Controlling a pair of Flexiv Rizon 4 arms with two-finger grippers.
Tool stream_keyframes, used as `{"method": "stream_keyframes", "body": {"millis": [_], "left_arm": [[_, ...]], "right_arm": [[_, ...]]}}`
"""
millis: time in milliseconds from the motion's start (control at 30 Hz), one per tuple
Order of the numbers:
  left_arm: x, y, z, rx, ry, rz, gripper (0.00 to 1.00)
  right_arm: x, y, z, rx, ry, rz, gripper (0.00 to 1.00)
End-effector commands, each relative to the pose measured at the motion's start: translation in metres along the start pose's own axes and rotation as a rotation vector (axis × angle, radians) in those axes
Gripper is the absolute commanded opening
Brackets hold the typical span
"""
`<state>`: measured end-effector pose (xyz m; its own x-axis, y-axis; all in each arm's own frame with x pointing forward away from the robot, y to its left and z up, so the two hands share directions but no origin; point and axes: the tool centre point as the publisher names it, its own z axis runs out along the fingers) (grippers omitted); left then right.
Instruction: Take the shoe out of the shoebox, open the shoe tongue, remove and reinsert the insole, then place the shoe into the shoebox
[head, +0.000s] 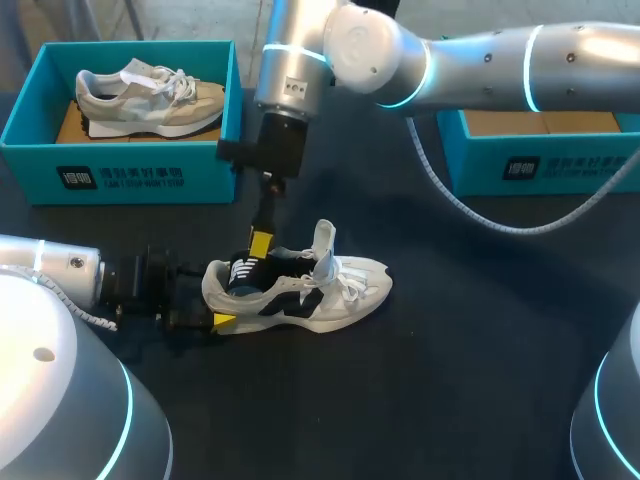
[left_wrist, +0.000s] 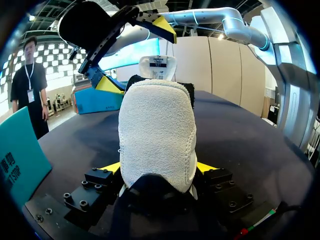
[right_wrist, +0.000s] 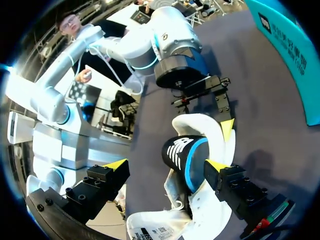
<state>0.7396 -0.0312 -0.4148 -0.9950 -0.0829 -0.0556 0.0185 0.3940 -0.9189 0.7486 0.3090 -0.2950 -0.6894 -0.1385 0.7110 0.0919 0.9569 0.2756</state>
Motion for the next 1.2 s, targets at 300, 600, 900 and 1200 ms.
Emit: {"method": "stream_keyframes", "body": {"millis": [300, 600, 900, 1200], "left_arm": [[0.001, 0.003, -0.001, -0.001, -0.001, 0.001, 0.0], [0.001, 0.003, -0.001, -0.001, -0.001, 0.001, 0.0], [0.001, 0.003, -0.001, -0.001, -0.001, 0.001, 0.0], [0.001, 0.003, -0.001, -0.001, -0.001, 0.001, 0.0]], "right_arm": [[0.002, 0.006, 0.005, 0.014, 0.128, 0.019, 1.0], [0.005, 0.008, 0.012, 0.046, 0.171, 0.046, 1.0], [0.007, 0.008, 0.02, 0.065, 0.201, 0.068, 1.0], [0.009, 0.007, 0.025, 0.083, 0.225, 0.074, 1.0]]}}
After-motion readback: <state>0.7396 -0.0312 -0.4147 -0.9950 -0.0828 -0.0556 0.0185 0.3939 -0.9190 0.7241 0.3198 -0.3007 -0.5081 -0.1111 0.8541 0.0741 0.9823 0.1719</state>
